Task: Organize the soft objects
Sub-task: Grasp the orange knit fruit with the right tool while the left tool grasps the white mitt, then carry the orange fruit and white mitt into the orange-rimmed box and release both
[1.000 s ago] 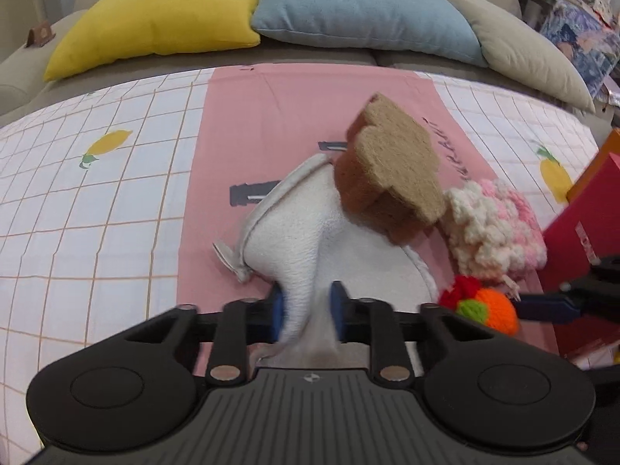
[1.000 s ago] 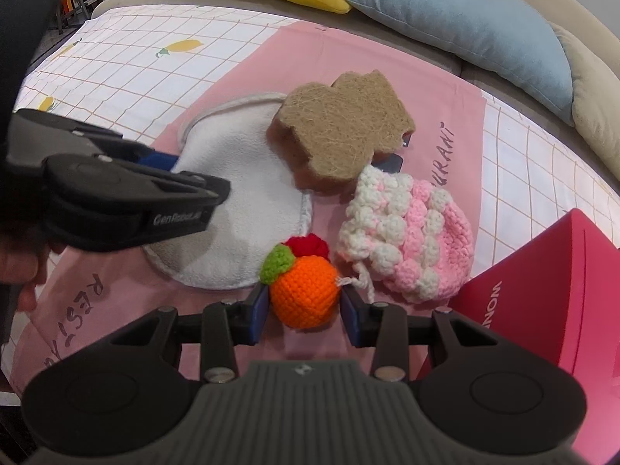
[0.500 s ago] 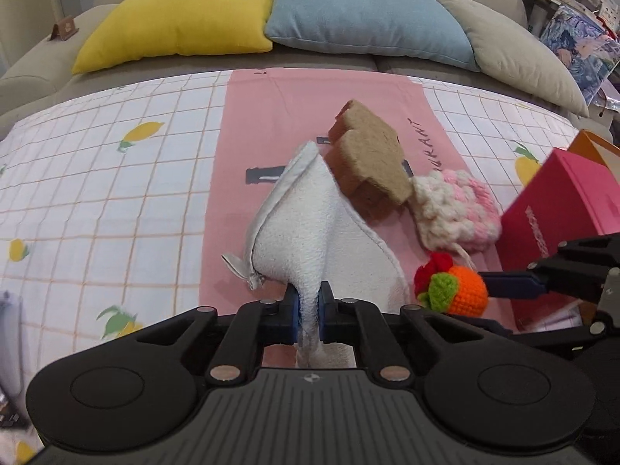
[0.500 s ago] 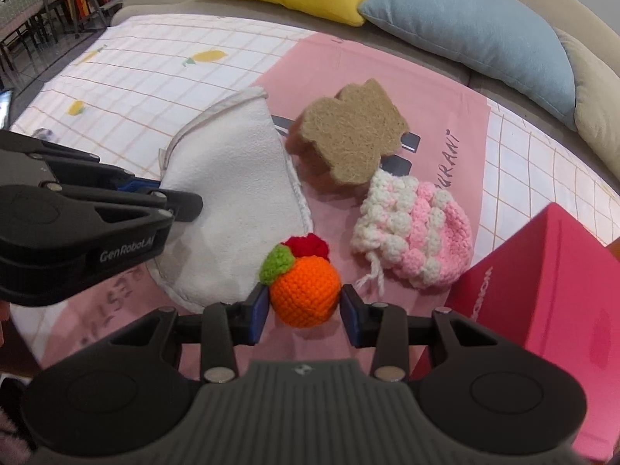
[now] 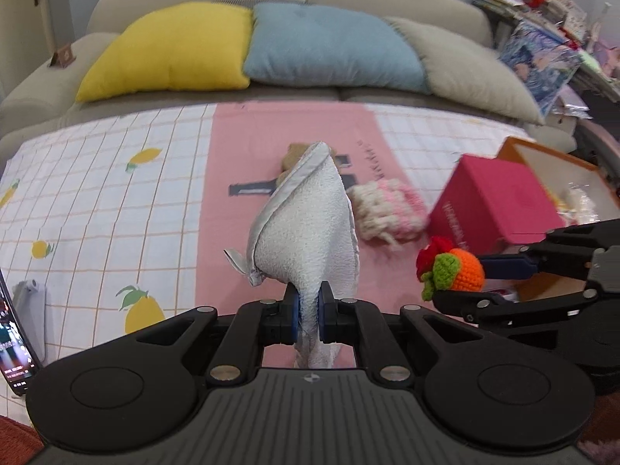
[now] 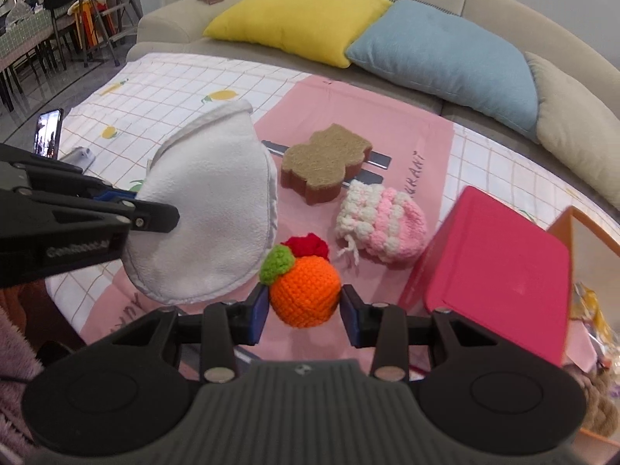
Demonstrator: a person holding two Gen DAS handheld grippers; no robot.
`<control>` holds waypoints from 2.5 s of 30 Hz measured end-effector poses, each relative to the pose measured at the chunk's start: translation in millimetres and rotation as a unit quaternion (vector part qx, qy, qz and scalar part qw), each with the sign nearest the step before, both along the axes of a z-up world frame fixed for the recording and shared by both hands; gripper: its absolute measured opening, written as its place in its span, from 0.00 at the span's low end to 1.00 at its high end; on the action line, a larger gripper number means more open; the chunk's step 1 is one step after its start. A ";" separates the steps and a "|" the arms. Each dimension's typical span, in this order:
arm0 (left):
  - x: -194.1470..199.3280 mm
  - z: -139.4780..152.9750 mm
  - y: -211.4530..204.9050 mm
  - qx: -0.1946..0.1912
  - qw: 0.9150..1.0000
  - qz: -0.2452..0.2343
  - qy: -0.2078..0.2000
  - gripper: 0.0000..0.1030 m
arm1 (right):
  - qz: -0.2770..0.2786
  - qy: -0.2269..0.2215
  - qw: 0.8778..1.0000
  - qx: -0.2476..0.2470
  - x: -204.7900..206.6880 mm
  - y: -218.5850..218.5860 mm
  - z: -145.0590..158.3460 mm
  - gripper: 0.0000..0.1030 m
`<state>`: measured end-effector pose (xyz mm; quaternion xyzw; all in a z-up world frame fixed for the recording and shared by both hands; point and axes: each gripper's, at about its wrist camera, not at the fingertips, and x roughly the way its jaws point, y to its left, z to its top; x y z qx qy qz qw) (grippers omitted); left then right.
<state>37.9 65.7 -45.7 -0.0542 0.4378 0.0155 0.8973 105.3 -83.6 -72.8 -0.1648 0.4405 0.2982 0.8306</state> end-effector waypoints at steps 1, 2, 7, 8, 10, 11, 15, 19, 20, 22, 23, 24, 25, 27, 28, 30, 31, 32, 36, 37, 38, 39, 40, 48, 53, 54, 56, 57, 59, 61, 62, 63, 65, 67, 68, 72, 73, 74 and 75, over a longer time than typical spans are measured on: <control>-2.7 4.5 -2.9 -0.002 1.000 -0.004 -0.004 0.09 | -0.004 -0.001 1.000 0.002 -2.2 -4.5 2.4 0.38; -4.9 7.8 -5.7 -0.005 1.000 -0.007 -0.007 0.09 | -0.008 -0.003 1.000 0.006 -4.5 -9.0 4.9 0.38; -13.5 25.7 -22.4 -0.021 0.999 -0.029 -0.023 0.09 | -0.032 -0.022 0.999 0.008 -15.5 -33.2 20.5 0.38; -14.3 29.7 -26.4 -0.025 0.999 -0.035 -0.027 0.09 | -0.039 -0.027 0.999 0.008 -17.0 -38.7 24.1 0.38; -15.0 37.4 -34.8 -0.036 0.997 -0.050 -0.037 0.09 | -0.056 -0.036 0.998 0.011 -18.3 -50.7 31.1 0.38; -14.3 42.0 -39.2 -0.042 0.996 -0.059 -0.043 0.09 | -0.066 -0.045 0.997 0.011 -19.2 -57.5 35.0 0.38; -5.6 61.0 -60.3 -0.055 0.991 -0.100 -0.067 0.09 | -0.096 -0.091 0.991 -0.004 -24.1 -84.2 49.8 0.38; 12.7 76.6 -88.7 -0.062 0.984 -0.144 -0.086 0.09 | -0.143 -0.110 0.984 -0.011 -19.4 -123.2 59.9 0.38; 18.6 78.5 -96.1 -0.061 0.982 -0.154 -0.090 0.09 | -0.161 -0.112 0.981 -0.011 -16.9 -134.8 61.8 0.38; 29.9 82.6 -112.9 -0.057 0.978 -0.175 -0.098 0.09 | -0.196 -0.114 0.974 -0.009 -9.7 -160.0 64.2 0.38; 35.8 84.4 -122.1 -0.055 0.976 -0.187 -0.102 0.09 | -0.215 -0.113 0.970 -0.008 -5.8 -173.7 65.2 0.38; 41.2 85.5 -131.1 -0.054 0.973 -0.198 -0.105 0.09 | -0.232 -0.111 0.966 -0.008 -2.1 -185.7 65.6 0.38; 46.4 86.0 -139.8 -0.053 0.971 -0.209 -0.108 0.09 | -0.247 -0.109 0.963 -0.008 2.0 -198.0 66.2 0.38; 57.3 86.9 -158.5 -0.049 0.966 -0.228 -0.108 0.10 | -0.269 -0.105 0.957 -0.017 11.7 -220.5 66.2 0.38; 61.8 87.0 -167.8 -0.048 0.964 -0.237 -0.109 0.10 | -0.278 -0.100 0.955 -0.025 17.1 -231.3 65.6 0.38; 72.9 88.8 -187.4 -0.043 0.960 -0.253 -0.108 0.10 | -0.294 -0.081 0.951 -0.043 31.4 -252.0 62.1 0.38; 78.4 89.9 -197.3 -0.045 0.958 -0.261 -0.109 0.09 | -0.301 -0.067 0.950 -0.048 37.0 -263.8 59.3 0.38; 82.2 90.7 -205.8 -0.048 0.955 -0.270 -0.109 0.10 | -0.308 -0.050 0.949 -0.047 45.2 -275.7 56.6 0.38; 101.9 89.2 -243.1 -0.053 0.947 -0.300 -0.102 0.10 | -0.331 0.010 0.943 -0.034 72.7 -316.3 45.7 0.38; 106.0 88.0 -252.9 -0.052 0.945 -0.308 -0.100 0.10 | -0.336 0.020 0.941 -0.042 78.4 -323.6 41.3 0.38; 109.3 86.7 -262.0 -0.050 0.942 -0.316 -0.100 0.10 | -0.335 0.030 0.940 -0.050 83.9 -327.8 36.3 0.38; 111.9 84.4 -269.2 -0.047 0.939 -0.324 -0.101 0.10 | -0.334 0.038 0.940 -0.054 88.2 -333.4 30.1 0.38; 116.4 81.2 -278.8 -0.044 0.938 -0.330 -0.100 0.10 | -0.336 0.049 0.939 -0.052 91.3 -338.4 24.9 0.38; 156.9 36.2 -320.2 -0.028 0.947 -0.316 -0.040 0.10 | -0.329 0.100 0.938 -0.050 114.8 -356.0 -6.2 0.38; 189.7 6.4 -323.2 -0.055 0.961 -0.269 0.031 0.10 | -0.322 0.104 0.940 -0.055 121.2 -355.8 -14.6 0.39; 193.5 1.7 -323.8 -0.059 0.962 -0.265 0.042 0.10 | -0.322 0.106 0.939 -0.058 122.8 -356.4 -16.9 0.39; 199.9 -5.7 -324.0 -0.065 0.963 -0.254 0.060 0.10 | -0.322 0.116 0.938 -0.063 125.9 -357.6 -21.6 0.39; 201.9 -8.6 -324.7 -0.064 0.964 -0.251 0.065 0.10 | -0.321 0.121 0.937 -0.065 127.3 -357.8 -24.4 0.39; 206.0 -14.0 -328.0 -0.054 0.963 -0.250 0.080 0.10 | -0.313 0.128 0.938 -0.073 129.4 -356.3 -28.4 0.39; 210.2 -18.1 -334.3 -0.027 0.964 -0.249 0.091 0.11 | -0.308 0.132 0.939 -0.075 130.9 -355.1 -30.8 0.39; 211.4 -19.7 -337.6 -0.007 0.964 -0.249 0.093 0.12 | -0.308 0.134 0.939 -0.074 131.5 -355.0 -31.5 0.39; 211.6 -20.6 -338.7 0.004 0.964 -0.248 0.094 0.12 | -0.308 0.136 0.939 -0.074 131.9 -354.9 -32.0 0.39; 212.6 -21.4 -336.5 0.007 0.964 -0.249 0.097 0.17 | -0.309 0.137 0.938 -0.076 132.2 -354.2 -32.2 0.39; 212.5 -21.5 -332.7 0.010 0.964 -0.248 0.099 0.18 | -0.308 0.137 0.938 -0.078 134.6 -355.2 -33.9 0.39; 211.8 -20.5 -332.7 0.015 0.964 -0.248 0.097 0.22 | -0.307 0.137 0.938 -0.080 135.0 -354.7 -34.0 0.40; 208.8 -14.0 -327.1 0.029 0.962 -0.255 0.089 0.36 | -0.308 0.132 0.939 -0.081 135.5 -354.5 -31.2 0.49; 208.4 -12.5 -325.8 0.030 0.962 -0.257 0.089 0.40 | -0.309 0.131 0.939 -0.081 134.9 -354.1 -30.1 0.50; 206.9 -10.2 -323.4 0.030 0.962 -0.258 0.086 0.43 | -0.309 0.129 0.939 -0.081 134.5 -353.8 -28.6 0.51; 205.9 -8.1 -321.6 0.030 0.962 -0.258 0.082 0.43 | -0.309 0.127 0.939 -0.081 133.7 -352.7 -26.4 0.52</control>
